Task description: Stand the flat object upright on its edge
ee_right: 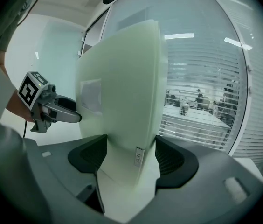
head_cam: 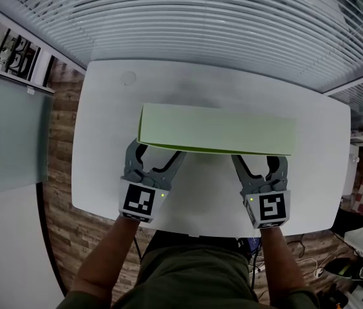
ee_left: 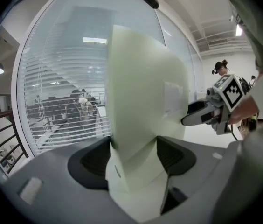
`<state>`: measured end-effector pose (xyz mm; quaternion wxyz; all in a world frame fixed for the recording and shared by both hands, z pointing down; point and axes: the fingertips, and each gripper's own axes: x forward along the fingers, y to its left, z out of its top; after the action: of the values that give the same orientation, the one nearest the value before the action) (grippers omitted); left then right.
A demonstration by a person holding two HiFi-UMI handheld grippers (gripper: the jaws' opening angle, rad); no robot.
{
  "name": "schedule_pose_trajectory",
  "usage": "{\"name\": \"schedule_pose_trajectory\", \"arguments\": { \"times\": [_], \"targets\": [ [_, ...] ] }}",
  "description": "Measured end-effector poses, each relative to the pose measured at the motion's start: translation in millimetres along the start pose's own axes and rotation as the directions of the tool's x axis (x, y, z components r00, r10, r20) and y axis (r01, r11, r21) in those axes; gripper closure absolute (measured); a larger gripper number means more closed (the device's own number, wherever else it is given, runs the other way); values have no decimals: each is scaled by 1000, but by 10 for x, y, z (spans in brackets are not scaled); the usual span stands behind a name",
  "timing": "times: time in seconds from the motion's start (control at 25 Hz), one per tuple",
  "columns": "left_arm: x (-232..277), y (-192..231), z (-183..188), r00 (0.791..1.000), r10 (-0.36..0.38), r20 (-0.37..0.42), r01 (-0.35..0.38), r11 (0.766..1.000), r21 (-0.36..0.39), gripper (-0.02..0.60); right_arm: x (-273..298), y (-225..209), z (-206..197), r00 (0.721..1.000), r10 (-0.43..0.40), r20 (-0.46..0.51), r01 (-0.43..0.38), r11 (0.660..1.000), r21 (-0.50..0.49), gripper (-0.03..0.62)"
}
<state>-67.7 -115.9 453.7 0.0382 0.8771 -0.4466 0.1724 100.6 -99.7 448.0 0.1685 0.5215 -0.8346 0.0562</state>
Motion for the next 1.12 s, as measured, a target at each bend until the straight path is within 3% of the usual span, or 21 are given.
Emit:
{"name": "schedule_pose_trajectory", "arguments": {
  "times": [0.6, 1.12],
  "targets": [
    [-36, -55, -23, 999, -47, -6, 47, 999, 3, 276, -14, -3, -61, 1000, 27, -15, -27, 999, 20, 263],
    [-102, -46, -22, 999, -34, -1, 34, 999, -16, 275, -67, -19, -80, 1000, 20, -12, -20, 999, 36, 261]
  ]
}}
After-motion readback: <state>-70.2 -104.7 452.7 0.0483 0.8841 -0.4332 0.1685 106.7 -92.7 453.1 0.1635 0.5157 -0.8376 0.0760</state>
